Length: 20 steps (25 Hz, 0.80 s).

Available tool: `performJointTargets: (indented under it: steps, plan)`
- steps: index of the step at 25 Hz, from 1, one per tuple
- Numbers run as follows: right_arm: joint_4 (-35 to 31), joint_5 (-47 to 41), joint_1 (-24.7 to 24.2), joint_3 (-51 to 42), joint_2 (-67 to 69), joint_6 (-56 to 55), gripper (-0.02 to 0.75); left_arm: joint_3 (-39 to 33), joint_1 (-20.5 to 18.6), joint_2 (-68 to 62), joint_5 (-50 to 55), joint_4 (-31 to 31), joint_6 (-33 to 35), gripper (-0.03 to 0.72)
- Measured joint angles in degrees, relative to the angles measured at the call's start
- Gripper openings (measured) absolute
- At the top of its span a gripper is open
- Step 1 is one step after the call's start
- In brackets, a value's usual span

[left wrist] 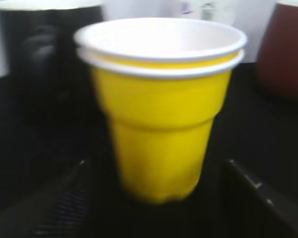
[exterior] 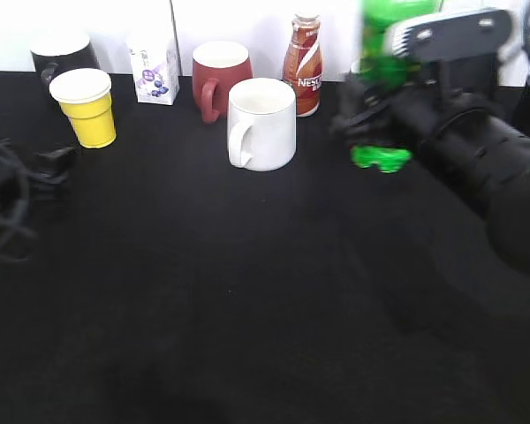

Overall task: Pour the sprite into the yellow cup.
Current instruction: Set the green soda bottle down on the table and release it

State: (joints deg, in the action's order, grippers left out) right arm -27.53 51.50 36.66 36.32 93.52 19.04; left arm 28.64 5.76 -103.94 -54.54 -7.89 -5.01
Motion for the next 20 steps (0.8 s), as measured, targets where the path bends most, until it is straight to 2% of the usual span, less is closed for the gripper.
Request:
performJointTargets:
  steps: [3, 5, 7, 9, 14, 20]
  plan:
    - [-4.39, 0.6, -3.03, 0.0, 0.0, 2.11, 0.438, -2.92, 0.12, 20.28, 19.41, -2.5, 0.0, 0.602]
    - [-4.87, 1.39, -8.6, 0.52, 0.0, 1.46, 0.438, -3.04, 1.12, 34.73, 34.61, -2.7, -0.38, 0.595]
    - [-2.91, 2.42, -13.57, 1.26, 1.03, -2.9, 0.438, -3.04, 2.27, 45.44, 45.96, -2.54, -0.66, 0.595]
    - [-1.67, 3.79, -14.74, 4.03, 6.03, -4.24, 0.438, -3.04, 4.31, 52.3, 53.14, -0.97, -0.69, 0.592]
    - [-1.67, 8.72, -15.03, 9.56, 18.44, -6.96, 0.438, -3.04, 7.88, 56.05, 62.22, 2.7, -0.74, 0.588]
    - [1.36, 10.99, -17.32, 13.02, 25.91, -10.76, 0.438, -3.04, 8.01, 56.12, 62.52, 2.87, -0.76, 0.587]
